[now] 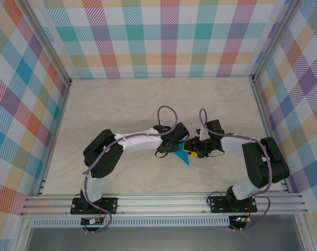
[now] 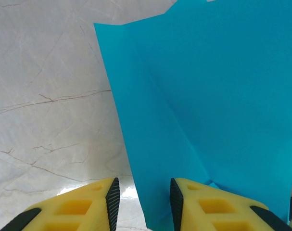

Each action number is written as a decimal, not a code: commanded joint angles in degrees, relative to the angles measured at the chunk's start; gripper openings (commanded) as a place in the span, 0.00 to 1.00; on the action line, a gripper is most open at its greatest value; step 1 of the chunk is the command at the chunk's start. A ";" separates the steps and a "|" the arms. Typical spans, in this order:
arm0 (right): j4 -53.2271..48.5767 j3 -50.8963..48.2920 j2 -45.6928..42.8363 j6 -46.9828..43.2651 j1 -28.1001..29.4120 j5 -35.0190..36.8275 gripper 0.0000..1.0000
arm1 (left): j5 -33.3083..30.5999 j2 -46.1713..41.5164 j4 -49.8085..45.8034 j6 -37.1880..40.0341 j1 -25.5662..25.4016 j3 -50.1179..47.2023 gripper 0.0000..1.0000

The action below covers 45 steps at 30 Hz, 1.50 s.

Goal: Fold a paper plane with a square sheet of paper (pick it up from the middle)
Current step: Move a paper plane to the center of the table.

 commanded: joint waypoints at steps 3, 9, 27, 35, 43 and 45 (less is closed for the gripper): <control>2.36 0.83 0.71 -1.21 1.20 -3.13 0.47 | -1.01 -2.45 0.81 0.64 -0.22 -1.09 0.35; 2.38 0.24 -0.70 -1.92 2.09 -4.45 0.46 | -0.82 -2.45 1.08 0.83 -0.22 -1.08 0.35; 2.59 1.00 -0.43 -1.06 3.77 -2.47 0.49 | -1.10 -2.88 1.78 0.39 -0.22 -2.75 0.32; -0.56 0.23 -4.24 1.25 3.68 7.26 0.54 | -1.06 -2.89 1.77 0.47 -0.13 -2.93 0.31; 5.92 -0.55 -0.32 3.87 3.76 -0.43 0.54 | -0.48 -3.11 2.65 0.55 -0.04 -3.45 0.31; 7.23 -0.80 0.00 4.24 3.86 -1.96 0.54 | -0.45 -3.24 2.83 0.60 -0.05 -3.63 0.31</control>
